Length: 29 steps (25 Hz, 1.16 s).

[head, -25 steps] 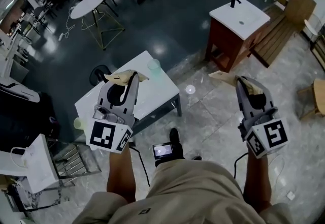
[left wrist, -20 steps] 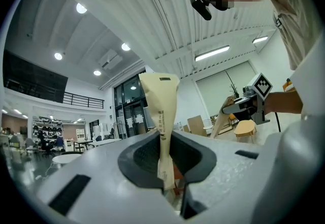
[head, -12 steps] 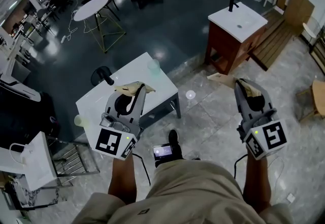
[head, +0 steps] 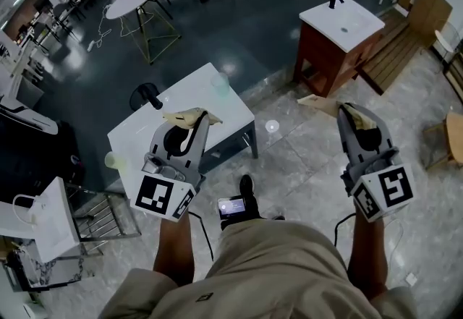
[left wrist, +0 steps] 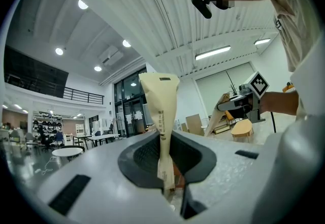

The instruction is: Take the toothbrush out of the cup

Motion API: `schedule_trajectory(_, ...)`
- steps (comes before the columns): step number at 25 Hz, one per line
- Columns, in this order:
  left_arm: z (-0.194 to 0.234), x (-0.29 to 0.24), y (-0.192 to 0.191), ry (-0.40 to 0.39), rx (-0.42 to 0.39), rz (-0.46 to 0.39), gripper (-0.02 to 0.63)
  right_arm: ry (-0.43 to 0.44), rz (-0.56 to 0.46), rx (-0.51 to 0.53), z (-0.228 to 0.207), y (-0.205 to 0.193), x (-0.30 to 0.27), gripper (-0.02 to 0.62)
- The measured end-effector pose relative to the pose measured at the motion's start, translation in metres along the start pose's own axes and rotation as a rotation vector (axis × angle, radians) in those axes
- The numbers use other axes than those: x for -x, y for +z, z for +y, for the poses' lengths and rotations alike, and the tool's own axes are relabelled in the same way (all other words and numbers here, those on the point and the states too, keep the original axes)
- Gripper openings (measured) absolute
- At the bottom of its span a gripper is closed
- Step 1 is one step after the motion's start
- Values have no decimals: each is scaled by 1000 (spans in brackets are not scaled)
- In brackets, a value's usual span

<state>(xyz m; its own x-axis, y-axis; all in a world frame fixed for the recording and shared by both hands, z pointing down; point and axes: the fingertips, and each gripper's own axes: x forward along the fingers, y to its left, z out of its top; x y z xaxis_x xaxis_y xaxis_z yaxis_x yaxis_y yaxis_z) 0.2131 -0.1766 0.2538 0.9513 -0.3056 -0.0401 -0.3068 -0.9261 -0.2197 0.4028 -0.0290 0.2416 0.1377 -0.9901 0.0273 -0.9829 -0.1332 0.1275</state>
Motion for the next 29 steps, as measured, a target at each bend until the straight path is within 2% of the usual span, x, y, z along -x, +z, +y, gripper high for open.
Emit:
schedule_trajectory(7, -2, -2, -6, 4, 6, 7, 43, 10, 16, 26, 0, -6, -5, 31)
schedule_trajectory(29, -10, -30, -29, -11, 32, 44, 43, 12, 59, -5, -22, -31, -17, 31)
